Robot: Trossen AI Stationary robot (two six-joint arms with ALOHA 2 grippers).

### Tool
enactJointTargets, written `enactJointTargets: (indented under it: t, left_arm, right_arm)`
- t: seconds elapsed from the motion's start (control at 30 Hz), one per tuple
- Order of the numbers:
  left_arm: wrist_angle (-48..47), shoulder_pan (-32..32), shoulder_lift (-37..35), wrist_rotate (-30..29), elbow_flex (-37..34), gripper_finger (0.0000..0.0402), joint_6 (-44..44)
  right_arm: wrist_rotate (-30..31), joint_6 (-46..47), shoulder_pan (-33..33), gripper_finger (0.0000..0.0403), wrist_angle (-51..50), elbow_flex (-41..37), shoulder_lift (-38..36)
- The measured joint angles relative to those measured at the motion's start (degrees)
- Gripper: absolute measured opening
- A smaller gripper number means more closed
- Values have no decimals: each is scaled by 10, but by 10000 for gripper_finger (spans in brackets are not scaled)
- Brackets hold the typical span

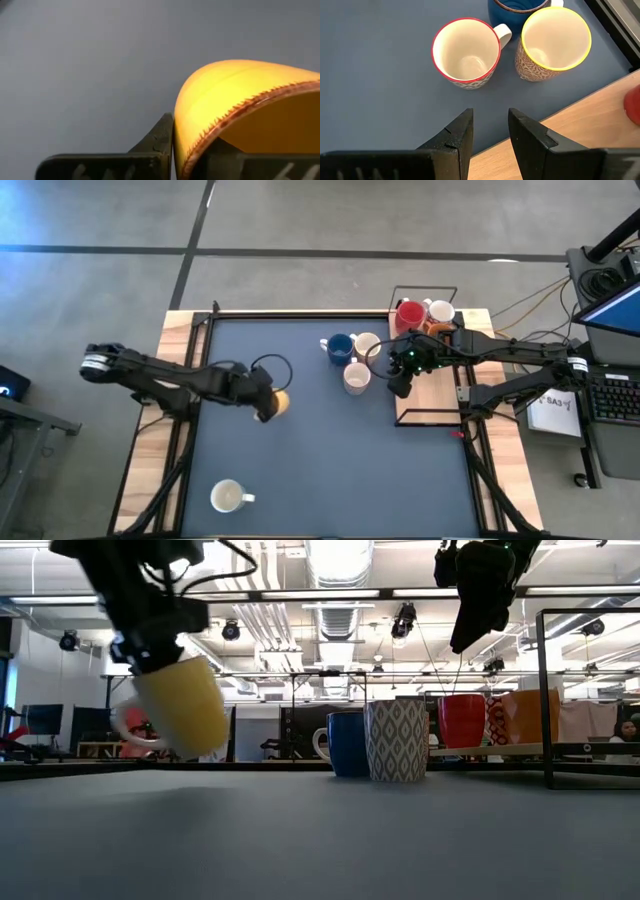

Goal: Place coffee mugs
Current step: Move the yellow mug to the top middle

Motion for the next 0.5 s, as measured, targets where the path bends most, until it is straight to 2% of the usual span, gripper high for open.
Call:
enactJointTargets:
  t: [0.27, 0.5]
  left_arm:
    - [97, 86, 61, 46, 25, 5, 104]
    - [111, 126, 131, 55, 84, 5, 157]
  right_arm:
    - [0, 0, 0, 112, 0, 0, 0]
    - [0, 0, 0, 112, 0, 0, 0]
